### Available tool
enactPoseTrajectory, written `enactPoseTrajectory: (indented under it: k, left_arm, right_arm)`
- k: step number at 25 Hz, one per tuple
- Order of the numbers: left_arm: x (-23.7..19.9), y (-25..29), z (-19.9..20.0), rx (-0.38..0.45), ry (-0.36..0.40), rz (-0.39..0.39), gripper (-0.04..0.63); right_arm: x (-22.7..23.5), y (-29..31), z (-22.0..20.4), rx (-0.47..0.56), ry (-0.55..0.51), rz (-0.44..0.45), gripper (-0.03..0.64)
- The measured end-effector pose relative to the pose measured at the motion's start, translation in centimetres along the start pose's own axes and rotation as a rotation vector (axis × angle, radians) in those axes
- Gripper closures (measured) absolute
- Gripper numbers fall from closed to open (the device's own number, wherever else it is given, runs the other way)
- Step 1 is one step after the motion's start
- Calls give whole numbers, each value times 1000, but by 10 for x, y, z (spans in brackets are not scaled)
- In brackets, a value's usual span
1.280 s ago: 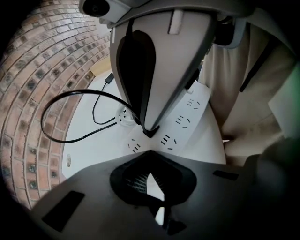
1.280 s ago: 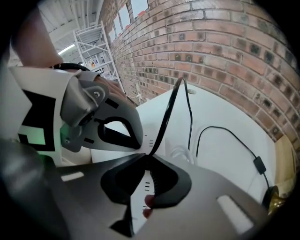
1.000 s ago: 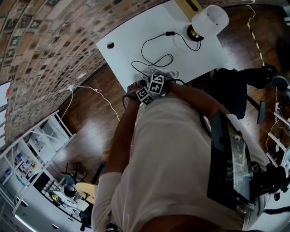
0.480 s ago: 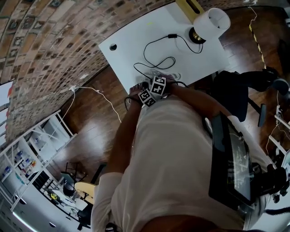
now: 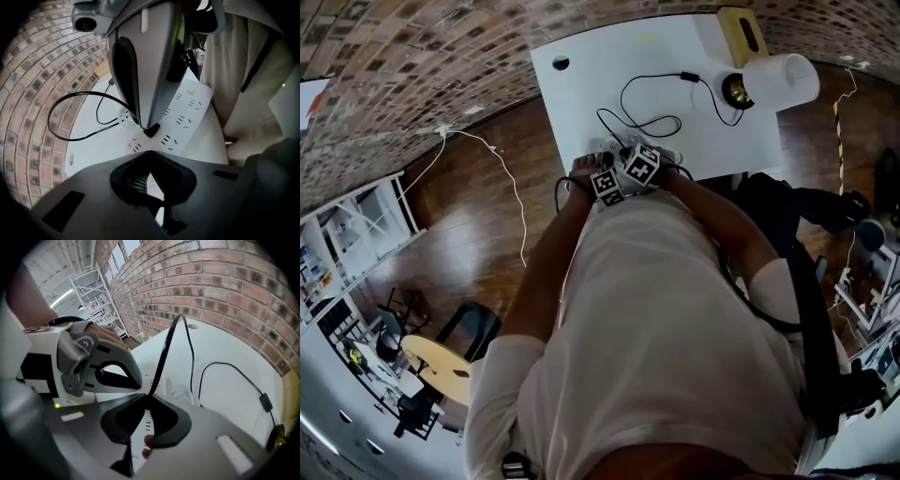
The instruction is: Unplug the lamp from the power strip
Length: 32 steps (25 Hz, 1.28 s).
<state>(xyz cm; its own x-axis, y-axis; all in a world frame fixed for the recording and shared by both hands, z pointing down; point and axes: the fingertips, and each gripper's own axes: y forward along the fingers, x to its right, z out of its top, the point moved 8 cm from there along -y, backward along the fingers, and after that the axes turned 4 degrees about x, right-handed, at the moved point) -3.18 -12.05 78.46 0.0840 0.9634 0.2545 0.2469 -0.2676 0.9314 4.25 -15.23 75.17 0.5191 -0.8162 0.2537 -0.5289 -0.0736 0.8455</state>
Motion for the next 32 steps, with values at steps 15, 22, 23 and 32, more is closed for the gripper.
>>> enactPoseTrajectory:
  k: [15, 22, 23, 32]
  left_arm:
    - [0, -1, 2, -1, -25, -26, 609]
    - [2, 0, 3, -7, 0, -15, 611]
    - [2, 1, 3, -7, 1, -16, 611]
    - [2, -1, 4, -22, 20, -30, 611]
  right_arm:
    - [-4, -3, -2, -31, 25, -20, 581]
    - [3, -1, 2, -58, 71, 31, 580]
    - [2, -2, 2, -48, 72, 25, 580]
    - [1, -2, 4, -65, 40, 23, 581]
